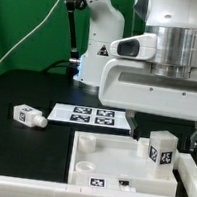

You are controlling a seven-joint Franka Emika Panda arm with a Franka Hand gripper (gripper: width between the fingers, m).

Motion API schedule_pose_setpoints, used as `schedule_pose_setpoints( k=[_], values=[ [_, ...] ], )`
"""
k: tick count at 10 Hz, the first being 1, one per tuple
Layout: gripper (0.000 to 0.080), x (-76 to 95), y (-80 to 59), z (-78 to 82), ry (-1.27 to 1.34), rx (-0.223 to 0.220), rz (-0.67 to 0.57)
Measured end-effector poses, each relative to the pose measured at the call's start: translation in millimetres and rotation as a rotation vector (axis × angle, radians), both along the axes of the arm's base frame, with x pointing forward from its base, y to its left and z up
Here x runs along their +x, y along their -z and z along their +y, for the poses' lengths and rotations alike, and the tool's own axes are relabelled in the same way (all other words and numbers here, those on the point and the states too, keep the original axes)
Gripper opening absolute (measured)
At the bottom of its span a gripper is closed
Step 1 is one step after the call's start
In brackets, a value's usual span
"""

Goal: Assemble one leg

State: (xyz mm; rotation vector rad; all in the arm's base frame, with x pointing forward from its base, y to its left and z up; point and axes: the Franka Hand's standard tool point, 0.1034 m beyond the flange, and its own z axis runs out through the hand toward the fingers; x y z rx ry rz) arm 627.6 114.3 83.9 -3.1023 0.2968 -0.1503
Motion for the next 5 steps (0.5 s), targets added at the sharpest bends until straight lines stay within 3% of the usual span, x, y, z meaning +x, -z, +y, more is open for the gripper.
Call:
schedule_pose_setpoints(
  k=[5],
  values=[
    [0.0649,0.2,-0.6,0.4,-0.325,-0.054,-0.001]
  ],
)
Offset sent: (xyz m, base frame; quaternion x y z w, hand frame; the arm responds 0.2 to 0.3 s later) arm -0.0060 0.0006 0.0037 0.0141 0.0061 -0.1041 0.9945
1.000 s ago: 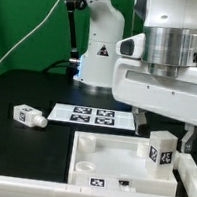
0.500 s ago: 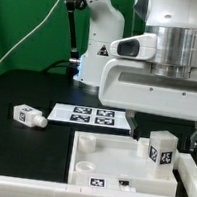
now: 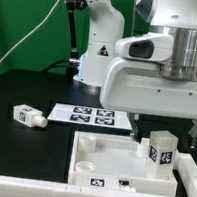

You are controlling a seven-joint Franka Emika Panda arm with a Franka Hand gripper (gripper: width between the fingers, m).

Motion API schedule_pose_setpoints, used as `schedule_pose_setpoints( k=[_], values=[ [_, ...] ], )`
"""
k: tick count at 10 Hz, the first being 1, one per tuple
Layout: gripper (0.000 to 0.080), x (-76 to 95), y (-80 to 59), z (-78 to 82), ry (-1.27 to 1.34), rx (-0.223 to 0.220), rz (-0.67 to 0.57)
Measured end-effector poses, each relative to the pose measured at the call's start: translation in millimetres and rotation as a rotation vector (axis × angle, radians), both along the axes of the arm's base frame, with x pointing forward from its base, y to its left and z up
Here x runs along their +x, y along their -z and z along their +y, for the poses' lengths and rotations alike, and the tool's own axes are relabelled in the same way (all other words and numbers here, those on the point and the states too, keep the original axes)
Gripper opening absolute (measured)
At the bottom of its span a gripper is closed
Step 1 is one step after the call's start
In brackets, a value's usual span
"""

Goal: Assemble one leg

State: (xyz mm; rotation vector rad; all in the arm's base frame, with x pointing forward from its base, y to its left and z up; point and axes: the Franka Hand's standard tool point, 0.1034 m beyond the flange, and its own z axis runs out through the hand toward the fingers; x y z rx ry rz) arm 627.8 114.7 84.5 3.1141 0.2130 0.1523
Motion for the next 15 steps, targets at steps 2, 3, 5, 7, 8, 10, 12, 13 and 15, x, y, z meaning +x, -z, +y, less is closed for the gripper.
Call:
schedule_pose_setpoints(
  k=[2,3,5,7,8,10,12,13,15],
  values=[
    [0.0391,-0.1,0.4,-0.2,0.003,0.000,0.001],
    [0.0391,-0.1,0.4,-0.2,0.003,0.000,0.000],
    [0.0282,-0.1,0.4,-0.2,0.033,0.003,0.000],
    [0.0282,-0.2,0.5,0.2,0.065,0.008,0.000],
    [0.0282,-0.5,0.6,1.0,0.172,0.023,0.001],
    [0.0282,-2.9,1.3,1.8,0.422,0.049,0.003],
    [0.0282,-4.2,1.9,1.4,0.667,0.073,0.005],
    [0.0282,-4.2,2.2,0.7,0.749,0.083,0.006],
    [0.0282,-5.0,3.0,-0.1,1.009,0.121,0.016]
  ],
)
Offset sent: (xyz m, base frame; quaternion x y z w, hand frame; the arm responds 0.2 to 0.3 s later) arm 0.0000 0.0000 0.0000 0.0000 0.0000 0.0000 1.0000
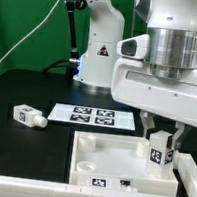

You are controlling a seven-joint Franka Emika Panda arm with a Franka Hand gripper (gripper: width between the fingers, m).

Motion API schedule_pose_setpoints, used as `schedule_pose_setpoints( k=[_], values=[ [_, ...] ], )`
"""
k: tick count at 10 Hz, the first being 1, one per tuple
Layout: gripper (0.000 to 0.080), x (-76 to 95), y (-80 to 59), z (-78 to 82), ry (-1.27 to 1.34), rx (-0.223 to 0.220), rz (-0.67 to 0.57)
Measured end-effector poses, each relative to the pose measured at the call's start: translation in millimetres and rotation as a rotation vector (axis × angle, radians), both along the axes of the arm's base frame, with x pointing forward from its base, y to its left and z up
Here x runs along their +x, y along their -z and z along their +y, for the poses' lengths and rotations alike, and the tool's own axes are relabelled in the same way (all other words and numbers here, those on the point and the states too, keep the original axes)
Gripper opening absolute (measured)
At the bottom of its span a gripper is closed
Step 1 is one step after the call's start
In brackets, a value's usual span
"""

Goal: Assemble one leg

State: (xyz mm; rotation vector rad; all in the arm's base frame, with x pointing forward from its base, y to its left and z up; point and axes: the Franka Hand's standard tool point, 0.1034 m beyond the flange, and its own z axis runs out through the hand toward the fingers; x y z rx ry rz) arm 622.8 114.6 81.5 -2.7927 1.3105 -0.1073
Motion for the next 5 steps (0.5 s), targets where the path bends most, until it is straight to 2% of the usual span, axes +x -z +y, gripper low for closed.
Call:
schedule_pose_setpoints(
  k=[2,4,5],
  values=[
    [0.0284,0.0,0.1,-1.0,0.193,0.023,0.014],
    [0.0284,0.0,0.2,-1.1,0.185,0.028,0.014],
    [0.0363,-1.1,0.7,-0.3,0.150,0.023,0.019]
  ],
)
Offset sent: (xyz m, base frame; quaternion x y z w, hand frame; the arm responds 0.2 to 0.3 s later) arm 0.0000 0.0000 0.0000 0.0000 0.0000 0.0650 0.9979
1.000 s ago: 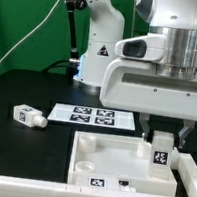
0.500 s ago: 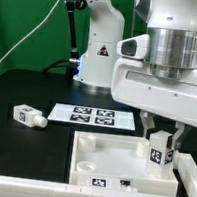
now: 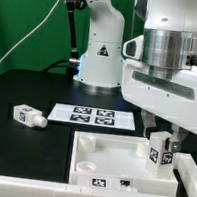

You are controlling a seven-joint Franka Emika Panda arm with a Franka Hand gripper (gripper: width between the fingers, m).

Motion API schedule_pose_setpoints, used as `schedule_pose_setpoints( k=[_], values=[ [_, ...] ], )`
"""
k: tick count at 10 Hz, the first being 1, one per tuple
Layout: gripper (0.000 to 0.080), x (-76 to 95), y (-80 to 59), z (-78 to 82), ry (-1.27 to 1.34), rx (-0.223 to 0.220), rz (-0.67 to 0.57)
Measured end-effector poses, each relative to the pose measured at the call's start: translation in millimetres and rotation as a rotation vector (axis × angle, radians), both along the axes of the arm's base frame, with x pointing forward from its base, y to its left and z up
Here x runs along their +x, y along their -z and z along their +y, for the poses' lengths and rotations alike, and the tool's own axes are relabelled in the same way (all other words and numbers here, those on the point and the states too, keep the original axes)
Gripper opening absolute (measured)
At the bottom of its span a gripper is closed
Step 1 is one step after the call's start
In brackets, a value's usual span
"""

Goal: Assemble one leg

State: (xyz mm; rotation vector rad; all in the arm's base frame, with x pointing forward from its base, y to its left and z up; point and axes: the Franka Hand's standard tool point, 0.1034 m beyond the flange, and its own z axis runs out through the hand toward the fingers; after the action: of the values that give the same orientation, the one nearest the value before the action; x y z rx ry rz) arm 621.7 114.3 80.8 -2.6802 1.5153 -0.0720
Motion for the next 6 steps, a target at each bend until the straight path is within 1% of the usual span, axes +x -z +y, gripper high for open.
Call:
schedule_pose_setpoints(
  k=[1,2,3,4,6],
  values=[
    [0.0544,-2.5,-0.4,4.5,-0.043,-0.011,0.019],
    [0.0617,-1.5,-1.7,7.6,-0.132,-0.015,0.015],
    [0.0617,-0.4,-2.9,9.3,-0.269,-0.031,0.009],
    [0.0643,1.2,-4.3,10.4,-0.420,-0.040,0.000],
    [0.0648,2.6,-5.2,12.5,-0.615,-0.053,-0.012]
  ],
)
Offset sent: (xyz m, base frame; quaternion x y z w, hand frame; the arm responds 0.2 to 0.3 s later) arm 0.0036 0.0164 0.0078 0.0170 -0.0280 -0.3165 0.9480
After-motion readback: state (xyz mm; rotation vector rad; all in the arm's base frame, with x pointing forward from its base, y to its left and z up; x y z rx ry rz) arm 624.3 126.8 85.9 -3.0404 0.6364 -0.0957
